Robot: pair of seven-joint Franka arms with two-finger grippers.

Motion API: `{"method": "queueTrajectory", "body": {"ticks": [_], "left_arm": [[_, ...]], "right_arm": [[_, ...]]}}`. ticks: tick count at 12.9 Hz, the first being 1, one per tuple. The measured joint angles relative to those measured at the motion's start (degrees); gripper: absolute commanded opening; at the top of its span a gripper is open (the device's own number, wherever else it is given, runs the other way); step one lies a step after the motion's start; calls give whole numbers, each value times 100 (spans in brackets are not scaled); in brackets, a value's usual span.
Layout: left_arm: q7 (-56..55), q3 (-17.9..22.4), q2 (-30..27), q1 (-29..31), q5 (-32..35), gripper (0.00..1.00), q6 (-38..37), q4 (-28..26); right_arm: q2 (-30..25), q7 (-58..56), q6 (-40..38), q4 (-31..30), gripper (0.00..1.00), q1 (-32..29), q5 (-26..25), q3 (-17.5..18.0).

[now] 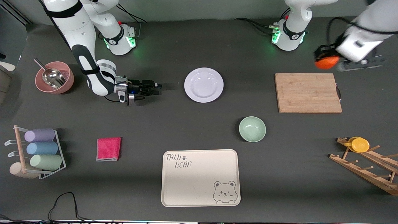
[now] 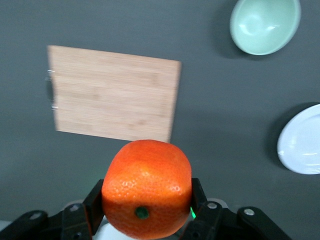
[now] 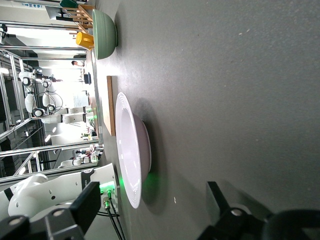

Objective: Place orange and plate with both arms
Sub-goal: 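Lift the orange with the left gripper and carry it over the white plate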

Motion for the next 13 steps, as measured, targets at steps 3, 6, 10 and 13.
{"method": "queueTrajectory", "body": {"ticks": [3,6,10,13], "left_arm": [[-1619,-1242,646,-102,-376,0,889,-2],[-2861,-2007,1327,-212,-446,0,1702,-5],[-4268,-2264,2115,-956,-459,0,2704,-135],[-4976,-2277,2598,-1650,-455,0,3652,-391]], "right_arm": [[17,0,0,-5,68,-4,1,0],[34,0,-1,-4,55,-4,2,0],[42,-1,-2,-5,49,-7,2,-1],[44,-2,-2,-4,49,-9,2,-1]]}}
